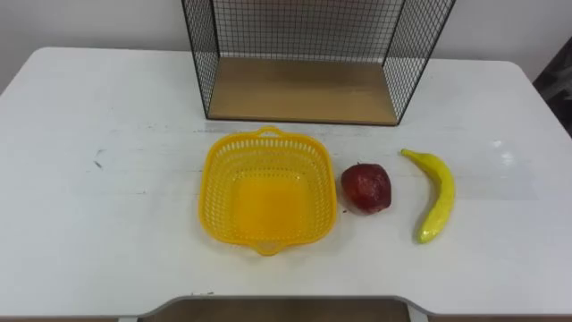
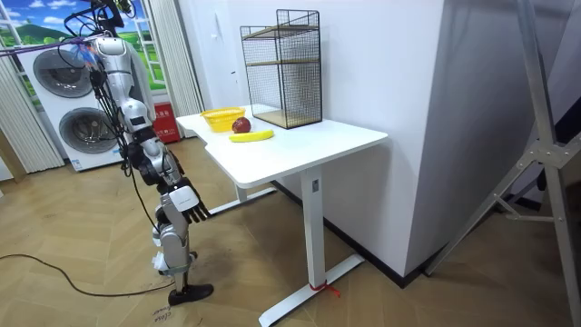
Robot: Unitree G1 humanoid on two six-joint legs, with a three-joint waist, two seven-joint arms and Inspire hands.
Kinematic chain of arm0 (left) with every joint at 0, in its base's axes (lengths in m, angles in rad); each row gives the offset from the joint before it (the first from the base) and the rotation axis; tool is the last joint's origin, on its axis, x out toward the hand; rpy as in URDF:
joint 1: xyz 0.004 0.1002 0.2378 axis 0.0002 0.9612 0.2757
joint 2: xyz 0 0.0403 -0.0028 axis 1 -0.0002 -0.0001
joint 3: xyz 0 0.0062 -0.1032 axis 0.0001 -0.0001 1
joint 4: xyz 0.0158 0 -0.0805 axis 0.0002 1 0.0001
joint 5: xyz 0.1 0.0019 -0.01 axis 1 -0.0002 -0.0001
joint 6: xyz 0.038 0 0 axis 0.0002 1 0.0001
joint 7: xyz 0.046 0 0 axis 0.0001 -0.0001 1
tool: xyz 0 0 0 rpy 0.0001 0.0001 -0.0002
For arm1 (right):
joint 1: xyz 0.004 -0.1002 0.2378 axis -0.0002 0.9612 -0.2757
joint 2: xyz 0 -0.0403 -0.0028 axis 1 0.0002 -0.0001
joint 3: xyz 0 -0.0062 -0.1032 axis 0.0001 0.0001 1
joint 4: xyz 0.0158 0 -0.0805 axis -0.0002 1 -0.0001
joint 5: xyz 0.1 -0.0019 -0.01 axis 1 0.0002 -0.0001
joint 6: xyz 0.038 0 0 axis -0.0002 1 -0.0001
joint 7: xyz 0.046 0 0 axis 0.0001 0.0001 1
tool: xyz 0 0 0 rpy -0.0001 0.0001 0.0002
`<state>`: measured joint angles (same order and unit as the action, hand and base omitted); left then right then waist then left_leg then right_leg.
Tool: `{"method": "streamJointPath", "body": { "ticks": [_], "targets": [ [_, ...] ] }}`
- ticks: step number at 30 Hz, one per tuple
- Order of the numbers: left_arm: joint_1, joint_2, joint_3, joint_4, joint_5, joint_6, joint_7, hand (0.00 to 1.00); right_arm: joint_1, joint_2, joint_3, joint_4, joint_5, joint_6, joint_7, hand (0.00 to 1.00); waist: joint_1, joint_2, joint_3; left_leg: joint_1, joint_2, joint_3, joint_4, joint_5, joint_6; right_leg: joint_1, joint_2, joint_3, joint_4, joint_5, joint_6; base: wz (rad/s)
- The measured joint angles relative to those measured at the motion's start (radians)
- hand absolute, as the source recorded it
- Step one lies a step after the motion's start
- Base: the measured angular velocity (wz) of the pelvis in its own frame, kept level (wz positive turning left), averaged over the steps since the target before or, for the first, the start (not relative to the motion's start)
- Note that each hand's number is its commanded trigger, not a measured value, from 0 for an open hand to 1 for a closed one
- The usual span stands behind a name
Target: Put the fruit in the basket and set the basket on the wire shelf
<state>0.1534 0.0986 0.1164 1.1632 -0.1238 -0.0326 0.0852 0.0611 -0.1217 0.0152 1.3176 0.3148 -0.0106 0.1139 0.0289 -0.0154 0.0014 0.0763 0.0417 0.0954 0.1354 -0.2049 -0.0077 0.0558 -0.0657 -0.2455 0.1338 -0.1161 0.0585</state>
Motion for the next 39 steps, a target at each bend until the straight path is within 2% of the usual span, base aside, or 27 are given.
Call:
{"method": "streamJointPath", "body": {
  "ticks": [13, 18, 22, 28, 31, 34, 37, 39],
  "targets": [
    [0.002, 0.001, 0.003, 0.001, 0.004, -0.002, 0.000, 0.00, 0.002, 0.001, -0.007, 0.003, 0.045, 0.014, -0.017, 0.00, -0.001, 0.001, -0.0003, 0.004, 0.000, -0.001, 0.002, 0.000, 0.000, 0.001, 0.000, 0.001, 0.000, 0.000, 0.000, 0.00],
    [0.006, 0.001, 0.006, 0.000, 0.004, -0.003, 0.000, 0.00, 0.012, 0.008, -0.075, 0.002, 0.058, 0.013, -0.059, 0.00, -0.008, 0.000, -0.0013, 0.004, 0.000, 0.000, 0.000, 0.000, 0.000, 0.001, 0.000, 0.010, 0.000, 0.000, 0.000, 0.00],
    [0.007, 0.000, 0.018, 0.001, 0.005, -0.003, 0.000, 0.00, 0.029, 0.009, -0.088, 0.001, 0.126, 0.012, -0.090, 0.00, -0.014, -0.004, -0.0010, 0.006, 0.000, 0.004, 0.000, 0.000, 0.000, 0.001, 0.001, 0.023, 0.000, 0.000, 0.000, -0.02],
    [0.029, -0.004, 0.055, -0.001, 0.006, -0.004, 0.009, 0.00, 0.059, 0.011, -0.207, 0.012, 0.281, 0.015, -0.170, 0.00, -0.031, 0.001, -0.0002, 0.013, -0.001, 0.008, 0.001, 0.000, 0.000, 0.005, 0.001, 0.022, 0.002, 0.000, 0.000, -0.01],
    [0.055, -0.006, 0.087, 0.000, 0.007, -0.003, 0.017, 0.00, 0.062, 0.012, -0.296, 0.015, 0.377, 0.028, -0.204, 0.00, -0.055, 0.004, 0.0008, 0.022, 0.000, 0.008, 0.000, -0.004, 0.000, 0.016, 0.001, 0.022, 0.002, 0.000, 0.000, 0.00],
    [0.083, -0.006, 0.130, 0.001, 0.007, -0.001, 0.022, 0.00, 0.054, 0.011, -0.417, 0.016, 0.493, 0.035, -0.235, 0.00, -0.083, 0.001, 0.0016, 0.021, -0.001, 0.007, 0.002, -0.004, 0.000, 0.017, 0.001, 0.022, 0.003, 0.000, 0.000, 0.00],
    [0.105, -0.006, 0.159, -0.002, 0.005, 0.007, 0.038, 0.00, 0.052, 0.006, -0.523, 0.011, 0.641, 0.034, -0.275, 0.00, -0.106, -0.004, -0.0040, 0.020, -0.001, 0.006, 0.005, -0.004, 0.000, 0.016, 0.000, 0.022, 0.007, -0.002, -0.002, 0.00],
    [0.114, -0.003, 0.164, -0.001, 0.006, 0.017, 0.060, 0.00, 0.030, -0.003, -0.630, 0.003, 0.752, 0.036, -0.324, 0.00, -0.120, -0.008, -0.0062, 0.020, -0.001, 0.008, 0.009, -0.006, 0.001, 0.014, -0.001, 0.024, 0.014, -0.004, -0.002, 0.00]
  ]
}}
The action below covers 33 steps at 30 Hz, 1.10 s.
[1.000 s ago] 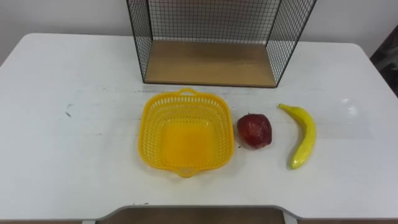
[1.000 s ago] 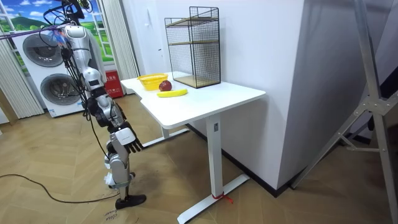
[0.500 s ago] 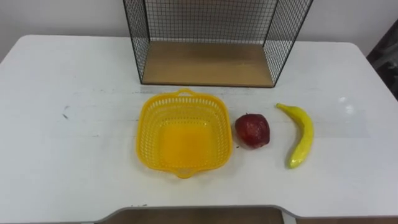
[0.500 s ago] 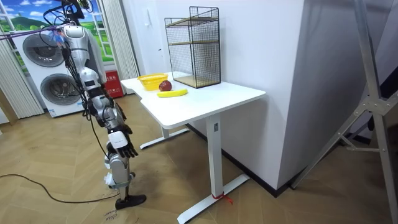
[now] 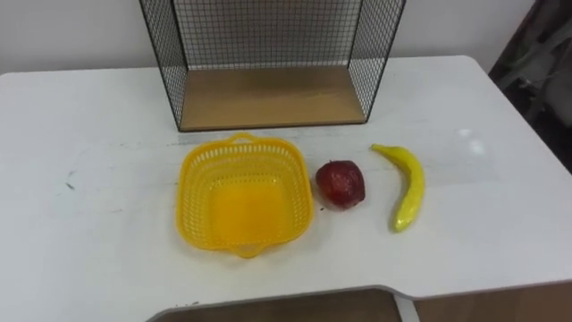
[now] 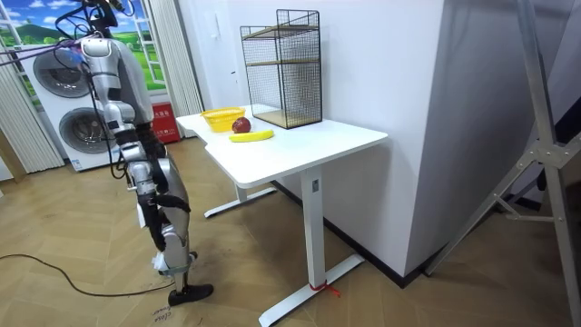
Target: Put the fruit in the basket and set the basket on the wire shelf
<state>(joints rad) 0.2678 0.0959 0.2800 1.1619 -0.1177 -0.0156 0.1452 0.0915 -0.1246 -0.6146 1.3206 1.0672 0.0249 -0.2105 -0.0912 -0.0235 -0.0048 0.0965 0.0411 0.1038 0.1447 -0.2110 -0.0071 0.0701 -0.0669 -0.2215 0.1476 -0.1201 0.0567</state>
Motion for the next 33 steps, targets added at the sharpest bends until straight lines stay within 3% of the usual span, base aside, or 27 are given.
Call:
{"method": "streamJointPath", "body": {
  "ticks": [3, 10, 16, 19, 20, 24, 29, 33],
  "targets": [
    [0.005, 0.007, 0.017, -0.006, 0.001, 0.017, 0.025, 0.00, -0.023, -0.017, -0.094, -0.060, 0.102, -0.003, -0.072, 0.00, -0.019, -0.006, -0.0015, 0.001, -0.002, 0.006, 0.004, 0.000, 0.000, -0.001, -0.001, 0.013, 0.004, -0.004, -0.003, -0.05],
    [0.008, 0.010, 0.018, -0.025, 0.026, 0.045, 0.041, 0.00, -0.092, -0.109, -0.155, -0.217, 0.192, -0.029, -0.230, 0.00, -0.042, -0.016, -0.0009, 0.000, -0.004, 0.008, 0.007, 0.000, 0.000, -0.005, -0.001, 0.028, 0.009, -0.015, -0.004, -0.01],
    [0.016, 0.010, 0.011, -0.092, 0.055, 0.063, 0.041, 0.00, -0.102, -0.122, -0.152, -0.649, 0.170, -0.070, -0.424, 0.00, -0.040, -0.038, 0.0064, -0.006, -0.004, 0.012, 0.007, 0.002, -0.001, -0.022, -0.001, 0.032, 0.024, -0.025, -0.004, -0.01],
    [0.013, 0.016, -0.012, -0.118, 0.085, 0.062, 0.041, 0.00, -0.113, -0.144, -0.116, -0.817, 0.112, -0.099, -0.490, 0.00, -0.034, -0.044, 0.0056, -0.027, -0.004, 0.018, 0.007, 0.002, -0.001, -0.049, -0.001, 0.036, 0.026, -0.024, -0.004, -0.05],
    [0.013, 0.020, -0.025, -0.122, 0.085, 0.061, 0.041, 0.00, -0.113, -0.144, -0.104, -0.880, 0.053, -0.099, -0.515, 0.00, -0.025, -0.053, 0.0106, -0.031, -0.004, 0.018, 0.006, 0.002, -0.001, -0.054, -0.001, 0.037, 0.027, -0.024, -0.004, -0.06],
    [0.015, 0.036, -0.074, -0.121, 0.087, 0.060, 0.040, 0.00, -0.111, -0.154, -0.028, -1.073, -0.181, -0.112, -0.576, 0.00, -0.010, -0.051, 0.0111, -0.034, -0.004, 0.028, 0.004, 0.002, -0.001, -0.063, 0.001, 0.052, 0.026, -0.024, -0.004, -0.08],
    [0.012, 0.039, -0.101, -0.121, 0.091, 0.054, 0.042, 0.00, -0.099, -0.155, 0.075, -1.244, -0.406, -0.114, -0.566, 0.00, 0.012, -0.058, 0.0116, -0.035, -0.003, 0.032, 0.003, 0.002, -0.001, -0.066, 0.002, 0.053, 0.027, -0.024, -0.005, -0.02],
    [0.012, 0.042, -0.129, -0.110, 0.091, 0.049, 0.040, 0.00, -0.100, -0.156, 0.161, -1.271, -0.513, -0.115, -0.470, 0.00, 0.024, -0.063, 0.0103, -0.036, -0.002, 0.031, 0.002, 0.002, -0.001, -0.066, 0.002, 0.053, 0.027, -0.023, -0.006, 0.01]
  ]
}}
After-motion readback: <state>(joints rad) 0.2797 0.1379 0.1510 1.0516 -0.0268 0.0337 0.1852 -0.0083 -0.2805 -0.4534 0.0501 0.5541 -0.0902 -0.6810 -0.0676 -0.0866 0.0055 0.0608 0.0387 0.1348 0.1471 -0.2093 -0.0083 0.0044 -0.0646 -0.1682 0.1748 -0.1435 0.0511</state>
